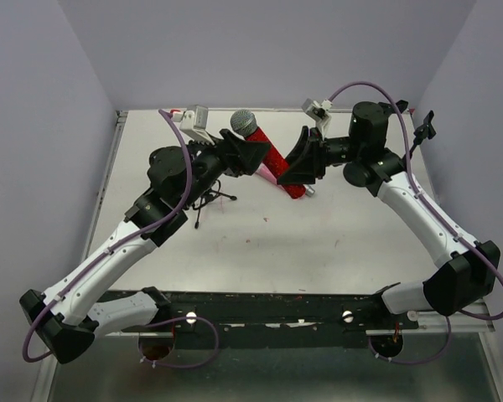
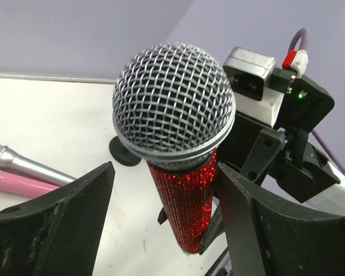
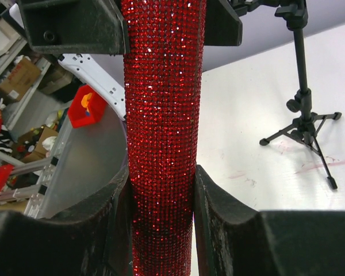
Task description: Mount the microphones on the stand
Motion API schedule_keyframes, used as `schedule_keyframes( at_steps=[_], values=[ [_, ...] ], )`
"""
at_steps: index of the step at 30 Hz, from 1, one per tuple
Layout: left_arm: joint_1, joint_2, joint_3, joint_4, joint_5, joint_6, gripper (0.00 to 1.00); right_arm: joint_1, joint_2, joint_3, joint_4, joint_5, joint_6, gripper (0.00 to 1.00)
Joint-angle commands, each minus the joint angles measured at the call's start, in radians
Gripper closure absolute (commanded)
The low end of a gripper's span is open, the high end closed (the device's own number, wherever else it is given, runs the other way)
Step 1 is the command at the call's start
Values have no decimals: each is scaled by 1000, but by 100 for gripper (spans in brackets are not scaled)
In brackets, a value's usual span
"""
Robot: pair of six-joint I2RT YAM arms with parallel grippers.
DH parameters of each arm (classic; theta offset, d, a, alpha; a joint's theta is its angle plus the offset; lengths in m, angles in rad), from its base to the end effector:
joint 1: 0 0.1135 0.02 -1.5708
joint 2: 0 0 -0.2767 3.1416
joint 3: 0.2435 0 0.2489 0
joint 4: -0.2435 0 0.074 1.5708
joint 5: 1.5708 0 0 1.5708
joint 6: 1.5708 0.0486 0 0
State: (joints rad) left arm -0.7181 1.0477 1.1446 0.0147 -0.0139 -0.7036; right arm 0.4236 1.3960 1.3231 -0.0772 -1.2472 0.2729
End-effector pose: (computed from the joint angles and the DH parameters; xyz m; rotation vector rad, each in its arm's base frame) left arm 0.1798 -0.1562 0.4500 -0.0008 1.5660 -1.1344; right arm 0.2597 0.1676 0.4149 -1.1054 1.5179 1.5485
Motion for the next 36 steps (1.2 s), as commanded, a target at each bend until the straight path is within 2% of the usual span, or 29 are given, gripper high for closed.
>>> schedule_keyframes(
  at_steps=[1, 10, 18, 19, 23, 24, 25, 26, 27, 29, 30, 31, 36],
  values=[
    [-18, 21, 24, 94, -52, -8, 23, -2, -19, -35, 139, -69, 91, 99],
    [-24, 44, -25, 195, -3, -97, 34, -2, -17, -64, 203, -75, 127, 99],
    [-24, 52, -23, 194, 12, -112, 45, -2, -20, -71, 209, -77, 127, 99],
    [-26, 51, -25, 194, 38, -111, 49, -2, -20, -73, 209, -77, 127, 99],
    [-24, 34, -29, 179, 49, -88, 95, -2, -20, -78, 209, -77, 123, 97],
    [-27, 28, -26, 168, 54, -76, 100, -2, -22, -79, 211, -78, 124, 92],
    [-24, 17, -25, 156, 54, -63, 100, -3, -20, -81, 209, -74, 123, 83],
    [-26, 6, -19, 142, 54, -44, 100, -3, -20, -82, 209, -74, 120, 69],
    [-24, -6, -8, 119, 55, -19, 100, -2, -20, -82, 206, -75, 112, 47],
    [-24, -35, 21, 62, 57, 42, 100, -2, -23, -81, 183, -75, 89, 13],
    [-23, -49, 38, 29, 51, 73, 100, -2, -23, -76, 162, -72, 68, 4],
    [-21, -66, 59, -10, 45, 114, 100, -2, -25, -70, 128, -67, 34, 0],
    [8, -124, 229, -269, -20, 350, 100, -2, -26, -42, -36, 14, -141, 0]
  ],
)
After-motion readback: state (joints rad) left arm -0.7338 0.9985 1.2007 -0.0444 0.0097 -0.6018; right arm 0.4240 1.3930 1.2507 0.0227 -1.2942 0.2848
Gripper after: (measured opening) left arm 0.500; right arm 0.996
